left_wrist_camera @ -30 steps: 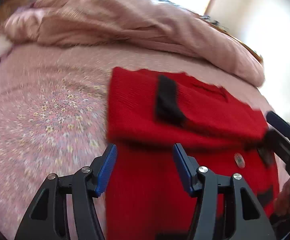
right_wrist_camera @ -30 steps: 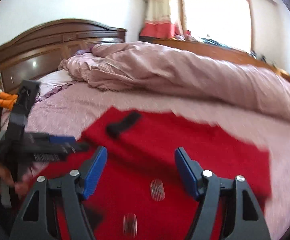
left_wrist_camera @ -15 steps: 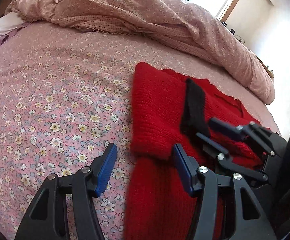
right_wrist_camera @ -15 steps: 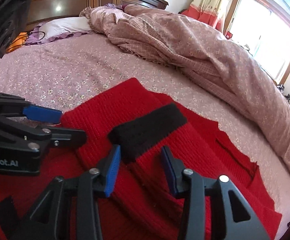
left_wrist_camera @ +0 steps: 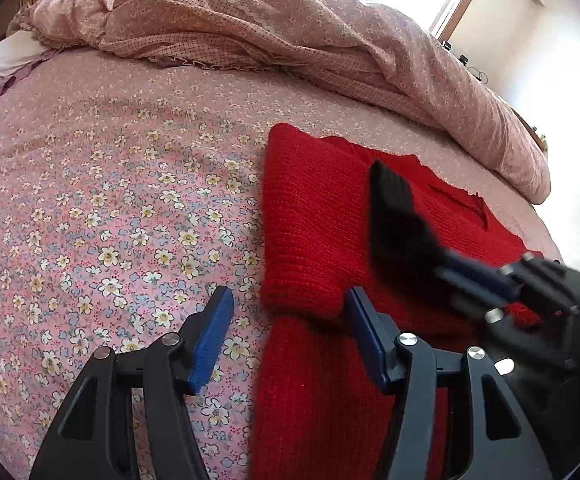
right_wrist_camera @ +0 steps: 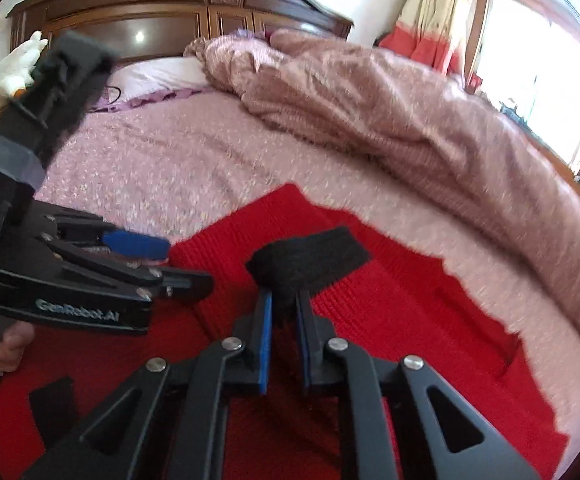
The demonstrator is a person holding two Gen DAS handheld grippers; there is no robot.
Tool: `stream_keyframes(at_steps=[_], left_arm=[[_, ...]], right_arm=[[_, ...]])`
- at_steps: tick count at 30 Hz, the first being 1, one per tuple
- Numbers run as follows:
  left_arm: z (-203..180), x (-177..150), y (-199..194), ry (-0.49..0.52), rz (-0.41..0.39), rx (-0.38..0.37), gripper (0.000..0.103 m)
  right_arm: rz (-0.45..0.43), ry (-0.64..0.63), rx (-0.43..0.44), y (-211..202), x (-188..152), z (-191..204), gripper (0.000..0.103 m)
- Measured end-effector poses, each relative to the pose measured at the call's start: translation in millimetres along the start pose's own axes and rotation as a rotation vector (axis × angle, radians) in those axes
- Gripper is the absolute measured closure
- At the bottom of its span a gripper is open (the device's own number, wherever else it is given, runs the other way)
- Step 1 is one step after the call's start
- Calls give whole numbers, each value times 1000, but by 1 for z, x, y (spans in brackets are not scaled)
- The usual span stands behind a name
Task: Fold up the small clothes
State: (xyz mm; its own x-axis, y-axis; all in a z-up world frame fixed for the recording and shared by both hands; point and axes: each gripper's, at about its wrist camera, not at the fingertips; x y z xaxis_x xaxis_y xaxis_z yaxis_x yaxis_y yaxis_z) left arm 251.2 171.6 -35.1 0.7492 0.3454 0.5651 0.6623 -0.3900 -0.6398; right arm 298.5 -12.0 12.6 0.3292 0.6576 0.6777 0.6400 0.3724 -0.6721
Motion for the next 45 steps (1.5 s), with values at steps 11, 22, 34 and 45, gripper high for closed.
stream_keyframes(at_steps=[11,22,34,45], left_arm=[[0,0,1,4,1,-4,49],[-10,1,-19,-20,-72,-19,49],[-12,2,-12,-23,-52,-23,49],[-18,-9,-23,-34,-28,-74,49]], right_arm=[[16,-31,3,8,-8,15,88],[-24,166,87,-20,-12,-11,53],[158,522,261,28,-45,-55,84],[88,710,240,-52,-82,-85,54]])
Point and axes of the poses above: each gripper's, at about its wrist camera, not at the fingertips, and y roughly the way its jaws point, z to its left, x to its top, and after that the axes turned 15 degrees about -x, right-handed
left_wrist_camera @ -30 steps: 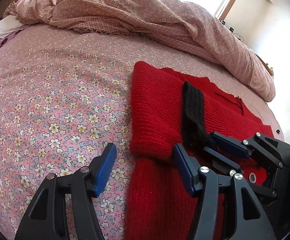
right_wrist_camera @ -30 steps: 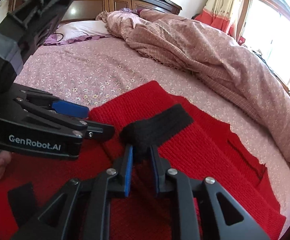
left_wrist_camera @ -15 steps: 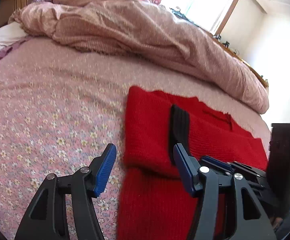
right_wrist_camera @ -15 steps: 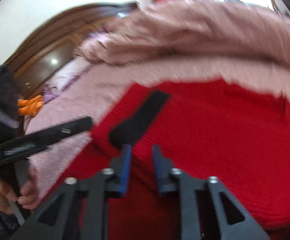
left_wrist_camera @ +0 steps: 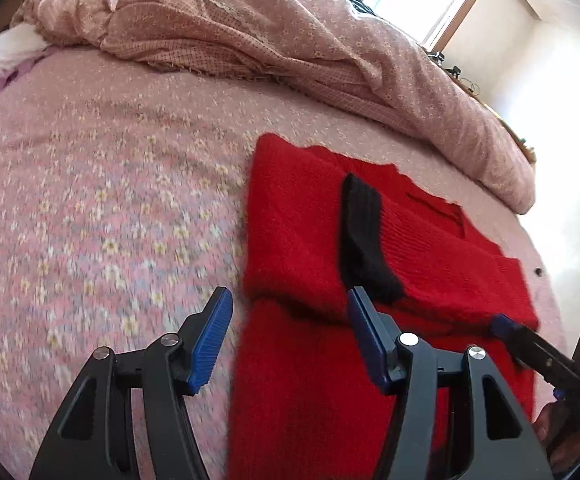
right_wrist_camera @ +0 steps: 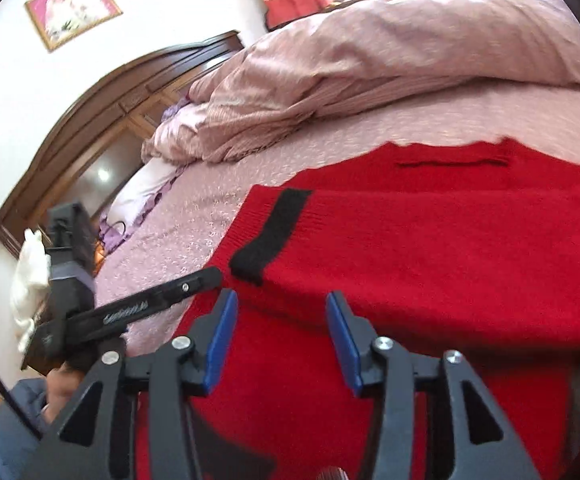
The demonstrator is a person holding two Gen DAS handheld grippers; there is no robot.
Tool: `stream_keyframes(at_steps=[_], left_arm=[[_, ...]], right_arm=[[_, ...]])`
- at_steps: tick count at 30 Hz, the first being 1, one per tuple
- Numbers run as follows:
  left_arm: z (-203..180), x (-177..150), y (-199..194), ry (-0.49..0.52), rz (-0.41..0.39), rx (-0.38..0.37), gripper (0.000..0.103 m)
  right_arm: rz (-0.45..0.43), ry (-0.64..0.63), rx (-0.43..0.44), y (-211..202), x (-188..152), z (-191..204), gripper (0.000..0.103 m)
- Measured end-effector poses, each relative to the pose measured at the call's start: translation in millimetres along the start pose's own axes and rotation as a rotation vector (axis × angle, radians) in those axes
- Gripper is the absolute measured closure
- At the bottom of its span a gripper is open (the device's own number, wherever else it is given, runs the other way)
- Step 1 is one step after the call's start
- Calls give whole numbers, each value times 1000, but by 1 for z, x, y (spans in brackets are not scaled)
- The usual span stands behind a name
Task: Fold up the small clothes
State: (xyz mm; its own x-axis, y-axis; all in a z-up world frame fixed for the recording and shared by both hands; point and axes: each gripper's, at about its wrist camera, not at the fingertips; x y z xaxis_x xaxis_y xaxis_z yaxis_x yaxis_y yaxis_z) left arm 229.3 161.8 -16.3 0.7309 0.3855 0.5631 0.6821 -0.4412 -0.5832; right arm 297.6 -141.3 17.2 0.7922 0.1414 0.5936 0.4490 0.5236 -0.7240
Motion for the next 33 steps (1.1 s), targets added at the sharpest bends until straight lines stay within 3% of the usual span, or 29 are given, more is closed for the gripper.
stream_keyframes(at_steps=[2,6,9,10,13,16,19,22,26,28,29,30,31,33], left_arm=[[-8,-12,-17,13,-9,-37,49],[-25,-43,-51,117,-29,16,49],[-24,-68,-71,129,15,15,49],[-22,-81,-81,118,34,-18,49],[-12,-110,-97,77,105,-56,49],[-3,-134,-105,50,166,7,49],[2,-152,-119,10,155,-31,47],[4,-160,-119,-34,189,-88,42],[-6,-165,-113,-3,207,-79,42],[-9,-165,-111,13,209,-81,84],[-7,-165,-109,-3,212,-91,100],[-7,-164,-108,-21,202,-100,101],[-6,-163,-111,-27,188,-104,101],[-5,-162,-122,-29,146,-92,102]], right_arm=[[-17,24,-45,-30,-13,-17,53],[-37,54,-194,-91,-57,-56,49],[-34,97,-294,-138,-101,-89,49],[-28,128,-313,-152,-118,-100,49],[-3,252,-327,-182,-159,-129,49],[33,346,-289,-192,-190,-143,49],[88,351,-255,-185,-202,-142,49],[121,314,-278,-176,-209,-135,49],[127,276,-308,-175,-211,-126,48],[131,262,-321,-175,-211,-123,49],[137,251,-337,-174,-210,-121,68],[140,236,-373,-173,-209,-119,97],[146,234,-408,-170,-207,-117,96],[133,259,-398,-176,-206,-119,96]])
Point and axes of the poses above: each gripper's, at about its wrist camera, not at the fingertips, and y roughly the way its jaws point, z to its left, x to its top, and after that the axes turned 15 degrees about -x, right-handed
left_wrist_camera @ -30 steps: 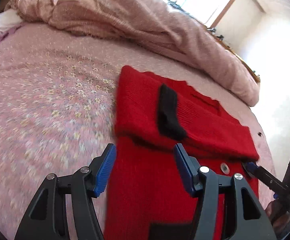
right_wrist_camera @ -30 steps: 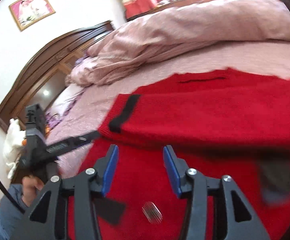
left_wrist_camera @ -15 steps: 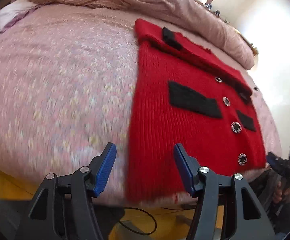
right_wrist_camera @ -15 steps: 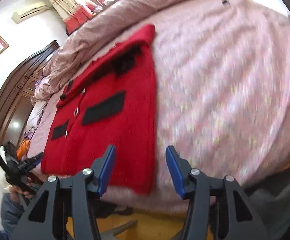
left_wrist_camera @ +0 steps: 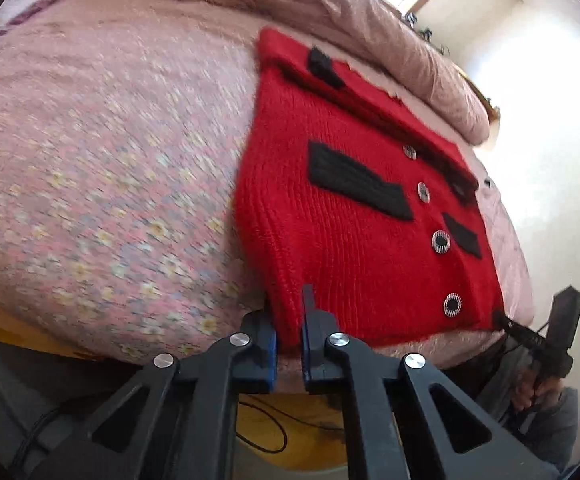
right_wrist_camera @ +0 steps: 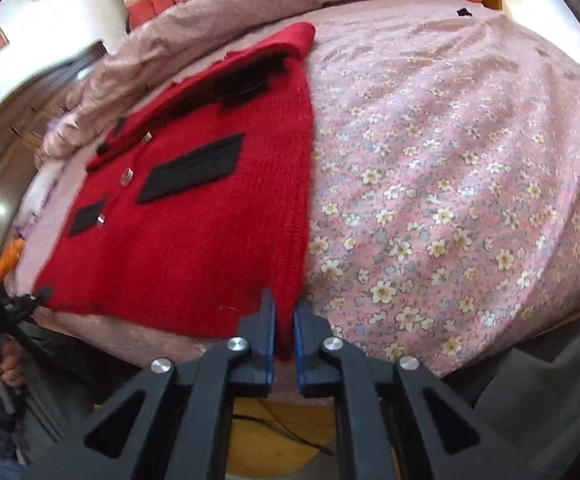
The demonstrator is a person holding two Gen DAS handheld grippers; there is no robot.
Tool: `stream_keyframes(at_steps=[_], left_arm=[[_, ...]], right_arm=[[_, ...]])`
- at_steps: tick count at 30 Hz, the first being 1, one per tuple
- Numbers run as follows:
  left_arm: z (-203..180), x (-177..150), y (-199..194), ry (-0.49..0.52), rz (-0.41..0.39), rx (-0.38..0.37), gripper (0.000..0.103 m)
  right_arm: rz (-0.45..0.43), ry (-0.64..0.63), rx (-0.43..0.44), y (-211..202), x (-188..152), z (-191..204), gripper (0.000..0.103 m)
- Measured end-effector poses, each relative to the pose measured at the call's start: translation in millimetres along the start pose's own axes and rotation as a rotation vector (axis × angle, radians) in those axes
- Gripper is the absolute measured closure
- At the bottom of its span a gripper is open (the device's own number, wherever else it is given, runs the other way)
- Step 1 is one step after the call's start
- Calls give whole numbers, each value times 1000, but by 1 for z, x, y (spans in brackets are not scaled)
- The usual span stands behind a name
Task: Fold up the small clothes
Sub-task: 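Grasp the cardigan hem with both tools side by side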
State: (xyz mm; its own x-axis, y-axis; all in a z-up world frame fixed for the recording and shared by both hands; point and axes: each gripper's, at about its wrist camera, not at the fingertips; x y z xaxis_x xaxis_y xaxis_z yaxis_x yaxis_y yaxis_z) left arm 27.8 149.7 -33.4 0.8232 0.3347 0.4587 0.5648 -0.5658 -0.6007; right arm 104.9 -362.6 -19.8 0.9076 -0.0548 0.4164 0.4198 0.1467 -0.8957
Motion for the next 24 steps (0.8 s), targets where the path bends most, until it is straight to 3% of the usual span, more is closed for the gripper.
stream_keyframes(at_steps=[3,7,10,12,14,16,20,24], left_arm=[[10,-2,-15,-43,-52,39,102],[9,-3,-3,-27,9,65,101],[5,-3,7,-9,43,84,98],[8,-3,5,-31,34,62,90],[13,-2,0,-72,13,27,83],[18,-2,-9,-103,-16,-9,76],[20,1,-15,-134,-41,-84,60],[21,5,2,-146,-5,-84,60]], right_arm=[[-16,50,-32,-10,-1,-17,96],[62,158,17,4,-5,-39,95],[56,120,-5,3,-5,-34,88],[55,117,7,3,-7,-30,79],[74,148,62,3,-8,-33,63],[95,205,133,4,-12,-42,58],[108,281,197,3,-17,-57,55],[39,254,227,-8,-14,-51,55]])
Point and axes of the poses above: each gripper's, at about its wrist camera, not at the fingertips, and y roughly the way its jaws point, z to its left, x to its top, and after that the axes turned 15 degrees about -x, right-handed
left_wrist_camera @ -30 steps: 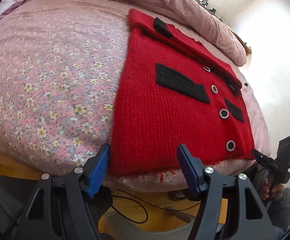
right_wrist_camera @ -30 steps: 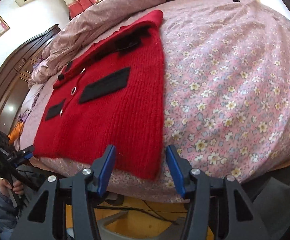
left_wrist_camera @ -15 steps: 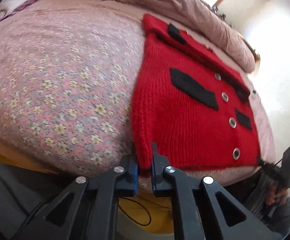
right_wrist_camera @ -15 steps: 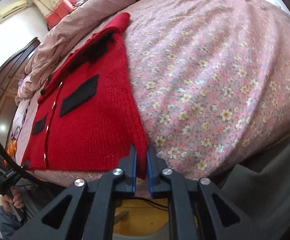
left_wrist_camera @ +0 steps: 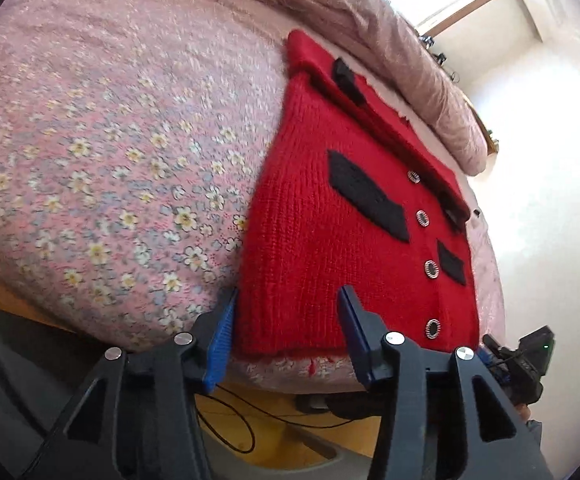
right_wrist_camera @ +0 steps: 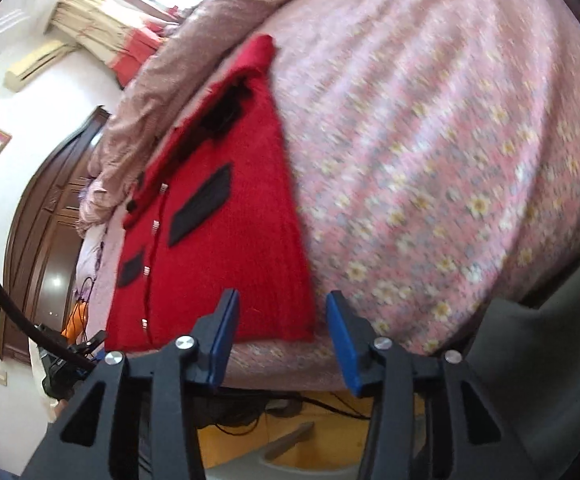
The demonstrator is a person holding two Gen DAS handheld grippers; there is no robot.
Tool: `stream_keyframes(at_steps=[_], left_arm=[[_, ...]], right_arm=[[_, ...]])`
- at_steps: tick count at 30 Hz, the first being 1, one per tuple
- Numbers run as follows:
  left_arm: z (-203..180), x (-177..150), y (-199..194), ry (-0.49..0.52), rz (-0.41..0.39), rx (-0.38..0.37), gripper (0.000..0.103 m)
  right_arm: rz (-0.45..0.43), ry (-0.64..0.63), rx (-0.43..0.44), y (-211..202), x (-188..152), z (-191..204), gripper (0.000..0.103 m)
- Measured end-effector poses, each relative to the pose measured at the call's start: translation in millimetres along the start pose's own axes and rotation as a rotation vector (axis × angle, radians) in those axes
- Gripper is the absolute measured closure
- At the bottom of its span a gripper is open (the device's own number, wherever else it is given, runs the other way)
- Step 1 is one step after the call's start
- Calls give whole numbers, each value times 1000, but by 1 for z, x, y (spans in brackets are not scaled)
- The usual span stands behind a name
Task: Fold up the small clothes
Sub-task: 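Grasp the cardigan hem with both tools side by side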
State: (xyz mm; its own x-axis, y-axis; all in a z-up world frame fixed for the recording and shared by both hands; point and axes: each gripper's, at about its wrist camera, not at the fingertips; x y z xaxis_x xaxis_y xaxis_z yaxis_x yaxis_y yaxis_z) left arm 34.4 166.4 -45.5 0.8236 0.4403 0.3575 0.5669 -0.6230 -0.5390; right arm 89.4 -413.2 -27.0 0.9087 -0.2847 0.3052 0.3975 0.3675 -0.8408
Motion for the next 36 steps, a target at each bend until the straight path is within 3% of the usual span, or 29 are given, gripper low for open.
stream_keyframes(at_steps=[3,5,7,8,10,11,20,25,27,28,29,32,36], left_arm=[[2,4,4,-23,-14,-41,54],[5,5,2,-48,-26,-72,55],[5,3,3,-55,-3,-119,77],[7,2,5,-65,22,-143,93],[7,-1,9,-67,52,-143,94],[5,-1,10,-54,53,-132,94],[5,1,-6,-36,2,-141,98],[4,1,-1,-33,13,-113,98],[5,1,1,-38,14,-106,98],[4,0,3,-41,14,-98,98],[4,0,5,-46,17,-84,98],[3,-1,9,-45,25,-75,98],[2,-1,11,-41,22,-78,98]], right_arm=[[-26,-23,-10,1,2,7,55],[37,-14,-35,15,3,8,55],[23,-20,-25,12,4,8,56],[32,-21,-4,13,4,10,65],[58,-18,28,15,1,9,83],[73,-20,29,18,0,10,86],[45,-16,18,13,2,9,93],[58,-8,2,17,2,9,88],[44,32,27,15,4,3,81],[23,40,27,12,4,-2,69],[0,49,27,10,5,-4,63],[-4,73,61,9,7,-9,63],[36,53,46,17,5,-5,63]])
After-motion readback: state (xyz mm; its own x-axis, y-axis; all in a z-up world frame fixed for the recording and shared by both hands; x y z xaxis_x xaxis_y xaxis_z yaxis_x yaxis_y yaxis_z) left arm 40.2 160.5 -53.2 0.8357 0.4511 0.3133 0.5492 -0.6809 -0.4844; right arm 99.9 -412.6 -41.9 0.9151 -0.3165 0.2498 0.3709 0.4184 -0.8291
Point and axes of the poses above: each gripper's, at about its wrist camera, not at the fingertips, and y roughly the way its jaws point, z to its left, x to its top, and after that the axes turned 15 degrees about -x, right-handed
